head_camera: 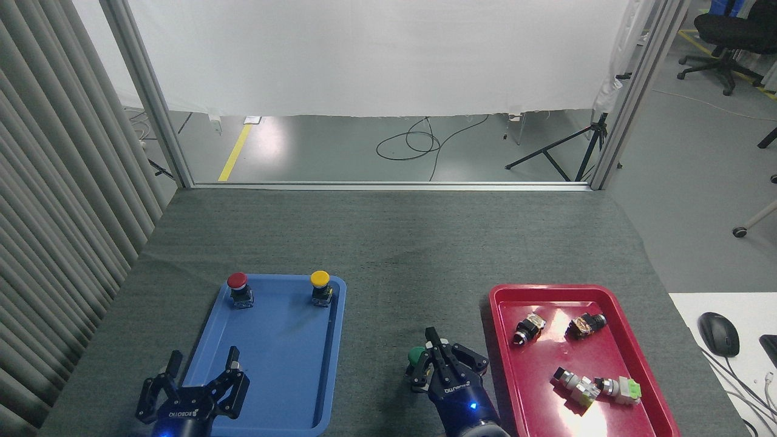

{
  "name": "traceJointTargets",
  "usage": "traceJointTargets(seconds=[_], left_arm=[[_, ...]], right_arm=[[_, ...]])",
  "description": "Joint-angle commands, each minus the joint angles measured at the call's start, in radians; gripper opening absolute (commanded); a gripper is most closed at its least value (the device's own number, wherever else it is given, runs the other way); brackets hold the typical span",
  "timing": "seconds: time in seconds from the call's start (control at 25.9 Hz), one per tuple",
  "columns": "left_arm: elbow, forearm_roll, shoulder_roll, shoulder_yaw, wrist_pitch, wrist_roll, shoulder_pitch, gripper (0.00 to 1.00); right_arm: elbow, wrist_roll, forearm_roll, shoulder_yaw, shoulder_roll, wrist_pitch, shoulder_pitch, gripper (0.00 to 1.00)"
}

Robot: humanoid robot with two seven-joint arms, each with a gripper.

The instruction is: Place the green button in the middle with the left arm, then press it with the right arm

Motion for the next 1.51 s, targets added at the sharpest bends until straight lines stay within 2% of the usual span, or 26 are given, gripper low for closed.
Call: traceJointTargets(seconds=[0.0,0.04,0.08,0.23,0.27,0.31,0.39,0.7,0.93,1.16,1.39,1.47], left_arm=[[-0.003,0.002,0.007,0.003,0.002,0.000,0.000,1.00],[-0.002,0.003,0.008,0.005,0.003,0.000,0.000,1.00],[0.002,0.003,0.008,0.003,0.002,0.000,0.000,1.00],[0.003,0.005,0.010,0.003,0.002,0.000,0.000,1.00],[0.003,0.005,0.011,0.003,0.002,0.000,0.000,1.00],[0.003,0.005,0.013,0.003,0.002,0.000,0.000,1.00],[0.003,0.005,0.018,0.003,0.000,0.000,0.000,1.00],[0.005,0.017,0.019,0.001,0.000,0.000,0.000,1.00],[0.005,0.017,0.019,-0.026,-0.041,0.000,0.006,1.00],[0.021,0.017,0.016,-0.031,-0.028,-0.001,0.008,1.00],[0.032,0.011,0.013,-0.029,-0.026,-0.107,0.008,1.00],[0.032,0.011,0.013,-0.031,-0.026,-0.110,0.008,1.00]], right_arm=[[-0.037,-0.052,-0.027,-0.033,-0.028,0.007,0.025,0.10],[-0.052,-0.058,-0.033,-0.059,-0.039,0.004,0.044,0.15],[-0.070,-0.058,-0.042,-0.085,-0.050,0.000,0.064,0.25],[-0.156,-0.059,-0.106,-0.186,-0.096,0.007,0.157,0.83],[-0.179,-0.058,-0.142,-0.197,-0.120,0.007,0.177,0.94],[-0.199,-0.058,-0.169,-0.208,-0.140,0.005,0.196,1.00],[-0.225,-0.058,-0.186,-0.237,-0.160,-0.004,0.223,1.00],[-0.232,-0.052,-0.189,-0.266,-0.220,-0.007,0.226,1.00],[-0.232,-0.049,-0.191,-0.266,-0.234,-0.007,0.225,1.00],[-0.232,-0.049,-0.191,-0.266,-0.237,-0.007,0.225,1.00],[-0.232,-0.049,-0.191,-0.266,-0.236,-0.006,0.225,1.00],[-0.232,-0.047,-0.191,-0.266,-0.237,-0.007,0.223,1.00]])
